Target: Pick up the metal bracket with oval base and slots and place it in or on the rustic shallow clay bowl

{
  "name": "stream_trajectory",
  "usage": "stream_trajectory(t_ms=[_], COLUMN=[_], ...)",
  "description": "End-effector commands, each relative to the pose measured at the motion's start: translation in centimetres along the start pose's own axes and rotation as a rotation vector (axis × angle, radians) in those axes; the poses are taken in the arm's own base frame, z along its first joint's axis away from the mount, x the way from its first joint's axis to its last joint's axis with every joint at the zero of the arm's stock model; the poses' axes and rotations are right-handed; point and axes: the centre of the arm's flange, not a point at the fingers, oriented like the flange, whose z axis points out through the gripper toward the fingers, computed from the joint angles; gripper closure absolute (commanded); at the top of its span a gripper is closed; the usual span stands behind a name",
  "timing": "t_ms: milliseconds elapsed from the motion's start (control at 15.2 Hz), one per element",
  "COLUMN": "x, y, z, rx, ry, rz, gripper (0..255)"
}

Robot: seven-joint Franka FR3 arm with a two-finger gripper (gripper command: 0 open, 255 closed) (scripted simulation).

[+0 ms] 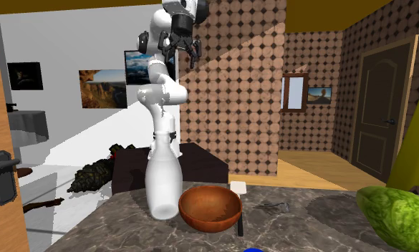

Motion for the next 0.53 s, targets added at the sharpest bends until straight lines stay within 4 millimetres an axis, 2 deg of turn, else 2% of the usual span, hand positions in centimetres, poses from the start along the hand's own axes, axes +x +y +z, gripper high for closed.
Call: stream_trajectory(t_ms=[0,462], x=[0.0,4.2], y=[0.0,-4.1], z=[0.0,6.9], rx=[0.0,-0.004], ry=[0.0,0.024], rz=[0.0,-0.066], gripper=[0,0])
